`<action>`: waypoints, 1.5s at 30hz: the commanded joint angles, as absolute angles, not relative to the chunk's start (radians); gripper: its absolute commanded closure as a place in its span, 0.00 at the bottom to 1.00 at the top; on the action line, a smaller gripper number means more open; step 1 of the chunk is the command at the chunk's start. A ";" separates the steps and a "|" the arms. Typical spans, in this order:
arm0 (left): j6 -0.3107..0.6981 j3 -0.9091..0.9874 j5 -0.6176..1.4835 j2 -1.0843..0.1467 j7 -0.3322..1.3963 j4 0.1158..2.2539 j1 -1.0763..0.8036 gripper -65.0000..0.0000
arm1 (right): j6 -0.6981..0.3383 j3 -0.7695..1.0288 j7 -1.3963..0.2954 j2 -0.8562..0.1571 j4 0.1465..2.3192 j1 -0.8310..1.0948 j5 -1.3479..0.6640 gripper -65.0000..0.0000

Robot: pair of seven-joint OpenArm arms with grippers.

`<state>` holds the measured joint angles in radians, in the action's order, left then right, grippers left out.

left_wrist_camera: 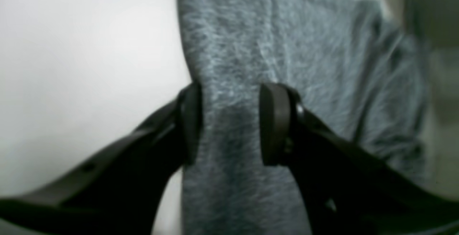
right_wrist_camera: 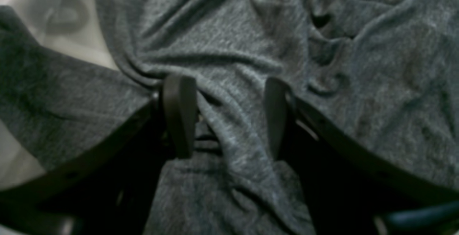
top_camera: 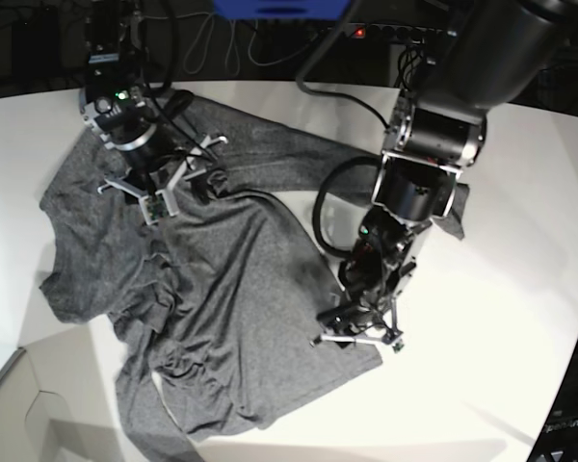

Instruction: Layout the t-shirt on the table in an organized manner, then fold the t-shirt properly

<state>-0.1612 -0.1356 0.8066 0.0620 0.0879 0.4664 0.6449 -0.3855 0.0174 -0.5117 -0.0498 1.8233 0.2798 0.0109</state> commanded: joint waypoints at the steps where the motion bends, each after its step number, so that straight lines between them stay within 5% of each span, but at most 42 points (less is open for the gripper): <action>1: -0.153 -0.150 0.783 0.065 0.042 0.481 0.676 0.61 | -0.386 0.019 -0.490 -0.051 1.844 0.272 0.001 0.52; 6: -0.153 -0.176 0.759 0.062 0.007 0.481 0.645 0.64 | -0.386 0.024 -0.490 -0.056 1.844 0.272 0.001 0.52; 10: -0.156 -0.177 0.759 0.059 0.007 0.481 0.634 1.00 | -0.386 0.024 -0.490 -0.058 1.842 0.274 0.001 0.52; 19: -0.157 -0.148 0.760 0.051 0.007 0.533 0.631 1.00 | -0.386 0.024 -0.490 -0.059 1.836 0.269 0.001 0.52; 31: -0.165 -0.021 0.760 -0.065 0.147 1.210 0.283 1.00 | -0.386 0.025 -0.490 -0.079 1.836 0.272 0.001 0.52; 45: -0.162 0.377 0.759 -0.120 0.329 1.575 -0.024 1.00 | -0.386 0.022 -0.490 -0.079 1.834 0.266 0.001 0.52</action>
<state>-0.1761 0.3782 0.7555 -0.1165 0.3447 1.5574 -0.0349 -0.3855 0.0231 -0.5125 -0.0753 1.8191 0.2749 0.0109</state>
